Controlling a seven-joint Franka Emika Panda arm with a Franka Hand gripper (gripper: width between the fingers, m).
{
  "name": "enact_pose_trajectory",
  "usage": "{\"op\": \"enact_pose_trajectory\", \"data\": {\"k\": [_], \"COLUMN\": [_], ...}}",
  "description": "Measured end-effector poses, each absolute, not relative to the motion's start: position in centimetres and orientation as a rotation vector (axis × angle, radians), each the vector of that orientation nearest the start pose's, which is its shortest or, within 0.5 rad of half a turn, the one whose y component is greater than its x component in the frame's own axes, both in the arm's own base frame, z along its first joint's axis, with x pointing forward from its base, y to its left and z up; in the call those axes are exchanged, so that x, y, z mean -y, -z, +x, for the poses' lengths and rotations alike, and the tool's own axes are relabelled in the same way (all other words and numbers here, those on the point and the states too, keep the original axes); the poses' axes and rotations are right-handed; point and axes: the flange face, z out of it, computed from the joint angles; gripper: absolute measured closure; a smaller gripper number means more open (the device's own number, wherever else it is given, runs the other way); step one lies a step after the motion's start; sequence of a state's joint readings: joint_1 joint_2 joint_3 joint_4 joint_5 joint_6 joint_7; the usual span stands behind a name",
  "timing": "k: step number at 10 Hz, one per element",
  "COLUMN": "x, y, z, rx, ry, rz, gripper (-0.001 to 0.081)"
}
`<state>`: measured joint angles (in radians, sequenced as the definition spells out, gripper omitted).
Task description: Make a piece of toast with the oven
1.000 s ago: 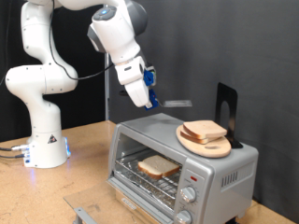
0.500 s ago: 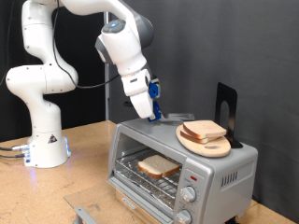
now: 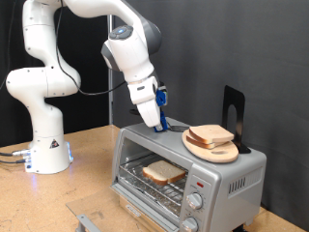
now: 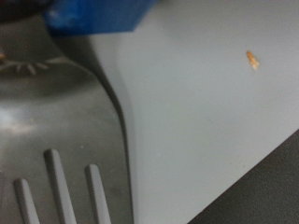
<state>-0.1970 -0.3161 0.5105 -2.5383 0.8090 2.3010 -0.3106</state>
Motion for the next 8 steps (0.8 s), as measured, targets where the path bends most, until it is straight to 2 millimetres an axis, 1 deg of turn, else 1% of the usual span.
{"op": "enact_pose_trajectory", "data": {"k": [1,4,8], "x": [-14.74,-14.53,-13.84], "y": [-37.79,-37.93,-38.47], "z": [41.30,41.44,42.11], "rx": [0.097,0.097,0.141], "ry": [0.112,0.133,0.264], "rz": [-2.678,-2.657,-2.671], "gripper": [0.0020,0.0006,0.0006]}}
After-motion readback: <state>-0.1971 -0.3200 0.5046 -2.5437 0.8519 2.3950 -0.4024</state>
